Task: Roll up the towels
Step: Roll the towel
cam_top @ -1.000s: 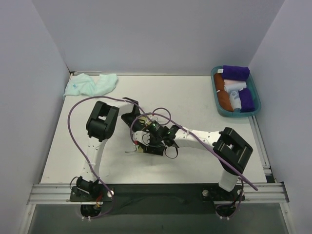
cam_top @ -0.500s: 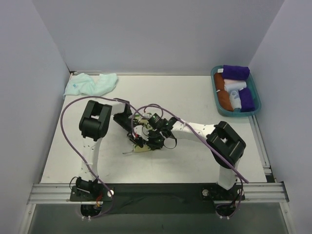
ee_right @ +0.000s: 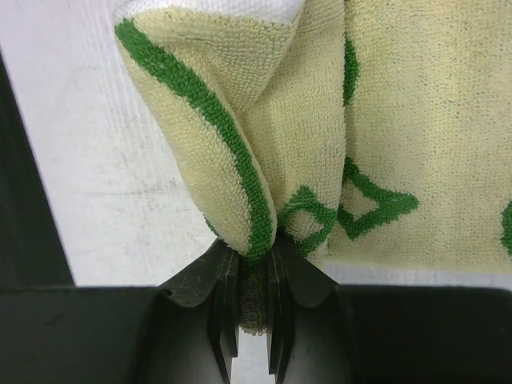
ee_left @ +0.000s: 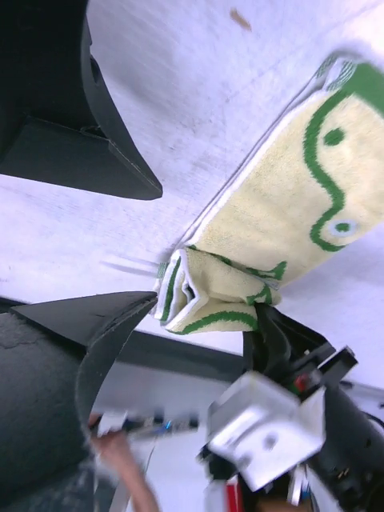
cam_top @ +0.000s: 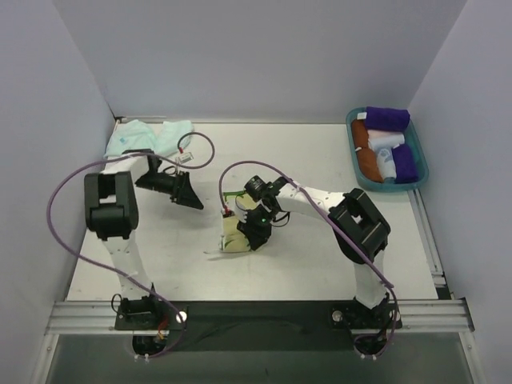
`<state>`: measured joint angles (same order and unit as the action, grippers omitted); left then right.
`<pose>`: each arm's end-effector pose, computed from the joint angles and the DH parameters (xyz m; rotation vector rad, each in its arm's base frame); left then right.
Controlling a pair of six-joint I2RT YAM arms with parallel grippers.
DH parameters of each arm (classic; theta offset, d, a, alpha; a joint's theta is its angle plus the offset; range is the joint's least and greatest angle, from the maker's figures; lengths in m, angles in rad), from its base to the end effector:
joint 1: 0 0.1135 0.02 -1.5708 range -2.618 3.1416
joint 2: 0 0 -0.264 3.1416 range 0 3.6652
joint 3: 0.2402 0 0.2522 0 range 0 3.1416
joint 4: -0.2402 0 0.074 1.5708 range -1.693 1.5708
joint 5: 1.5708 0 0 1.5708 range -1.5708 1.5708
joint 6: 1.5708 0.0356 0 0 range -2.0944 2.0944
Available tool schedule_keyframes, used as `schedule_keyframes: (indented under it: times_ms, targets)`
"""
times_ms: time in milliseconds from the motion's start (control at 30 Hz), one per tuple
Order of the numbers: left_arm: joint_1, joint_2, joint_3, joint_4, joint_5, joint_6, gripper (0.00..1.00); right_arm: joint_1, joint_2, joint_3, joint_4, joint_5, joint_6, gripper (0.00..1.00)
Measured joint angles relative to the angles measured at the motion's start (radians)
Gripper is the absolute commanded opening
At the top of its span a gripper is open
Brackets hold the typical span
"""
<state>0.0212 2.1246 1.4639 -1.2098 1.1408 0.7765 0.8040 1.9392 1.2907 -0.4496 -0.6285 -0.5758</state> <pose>0.3634 -0.0247 0.1502 0.6891 2.3864 -1.6066 0.2578 0.2978 0.1681 -1.8137 1.8778 0.9118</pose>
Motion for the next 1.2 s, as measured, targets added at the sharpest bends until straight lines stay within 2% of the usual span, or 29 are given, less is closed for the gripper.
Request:
schedule_keyframes:
  times_ms: [200,400,467,567,700,800,900,1133,1200]
  targets:
    - [0.077,-0.355,-0.206,0.138,-0.049,0.008,0.60,-0.064,0.138,0.156,-0.167,-0.152,0.036,0.00]
    - [0.019,-0.688,-0.460,0.354,-0.187,0.014,0.61,-0.096,0.245,0.267,-0.294,-0.249,0.059,0.00]
    - [-0.064,-0.794,-0.540,0.410,-0.256,0.042,0.64,-0.098,0.279,0.304,-0.338,-0.272,0.061,0.00]
    - [-0.278,-0.977,-0.657,0.518,-0.385,0.094,0.71,-0.102,0.319,0.348,-0.391,-0.296,0.064,0.00]
    - [-0.526,-1.147,-0.756,0.613,-0.540,0.165,0.75,-0.108,0.360,0.385,-0.449,-0.330,0.068,0.00]
    - [-0.689,-1.173,-0.805,0.692,-0.651,0.209,0.75,-0.113,0.385,0.405,-0.485,-0.351,0.071,0.00]
    - [-0.801,-1.137,-0.852,0.765,-0.747,0.233,0.75,-0.119,0.416,0.437,-0.525,-0.370,0.071,0.00]
    - [-0.908,-1.007,-0.911,0.938,-0.916,0.282,0.73,-0.136,0.468,0.488,-0.597,-0.407,0.066,0.00]
    - [-0.925,-0.960,-0.923,1.001,-0.959,0.302,0.68,-0.138,0.476,0.496,-0.612,-0.409,0.060,0.00]
